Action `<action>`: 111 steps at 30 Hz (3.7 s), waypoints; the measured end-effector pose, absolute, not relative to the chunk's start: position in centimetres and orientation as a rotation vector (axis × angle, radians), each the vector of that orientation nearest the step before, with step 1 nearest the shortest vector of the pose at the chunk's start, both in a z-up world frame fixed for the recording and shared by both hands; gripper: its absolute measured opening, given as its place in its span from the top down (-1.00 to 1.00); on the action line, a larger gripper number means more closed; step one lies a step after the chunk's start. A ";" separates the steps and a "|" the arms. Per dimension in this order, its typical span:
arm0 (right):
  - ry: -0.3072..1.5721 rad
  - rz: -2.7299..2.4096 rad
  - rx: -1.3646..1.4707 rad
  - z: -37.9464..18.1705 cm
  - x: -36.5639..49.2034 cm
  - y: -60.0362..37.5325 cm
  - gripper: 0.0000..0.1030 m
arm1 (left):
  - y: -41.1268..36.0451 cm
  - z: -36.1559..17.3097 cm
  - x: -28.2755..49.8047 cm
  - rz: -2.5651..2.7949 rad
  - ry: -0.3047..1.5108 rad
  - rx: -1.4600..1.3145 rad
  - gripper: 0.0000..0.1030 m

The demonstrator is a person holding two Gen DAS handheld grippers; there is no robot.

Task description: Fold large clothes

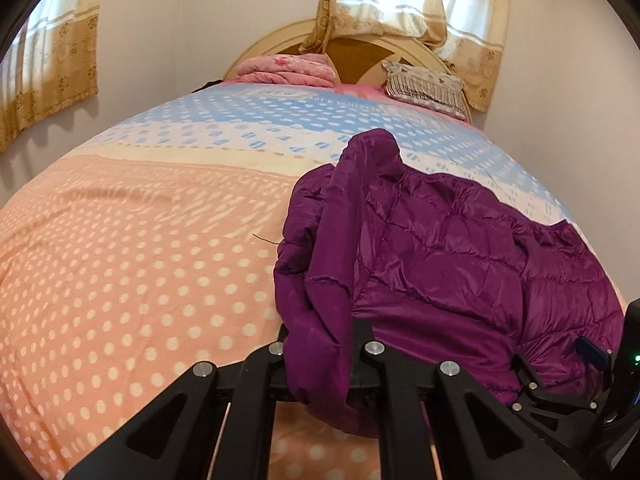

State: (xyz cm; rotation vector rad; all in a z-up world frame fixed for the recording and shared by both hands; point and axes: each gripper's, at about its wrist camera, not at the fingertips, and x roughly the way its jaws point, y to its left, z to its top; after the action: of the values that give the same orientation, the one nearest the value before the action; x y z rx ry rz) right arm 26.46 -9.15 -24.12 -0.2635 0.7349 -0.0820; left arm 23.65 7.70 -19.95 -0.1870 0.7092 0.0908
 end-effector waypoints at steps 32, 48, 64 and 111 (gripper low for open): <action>0.715 -0.398 0.030 -20.0 24.0 -35.7 -0.90 | -20.2 -17.0 25.2 -0.366 0.494 0.483 0.87; 0.760 -0.372 0.095 -23.2 23.0 -36.6 -1.00 | -23.3 -19.1 18.9 -0.436 0.388 0.679 -0.29; 0.681 -0.225 0.136 -15.1 28.0 -32.4 -0.38 | -7.1 -12.7 28.6 0.034 0.537 0.304 -0.85; 0.720 -0.122 0.257 -21.5 40.3 -23.9 0.07 | -11.1 -21.3 44.6 0.067 0.776 0.035 -0.97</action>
State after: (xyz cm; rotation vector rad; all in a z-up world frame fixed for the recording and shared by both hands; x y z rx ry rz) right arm 40.26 -23.95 -21.47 0.2569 0.7195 -0.1223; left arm 44.62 -11.08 -21.34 0.0347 0.7758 0.0671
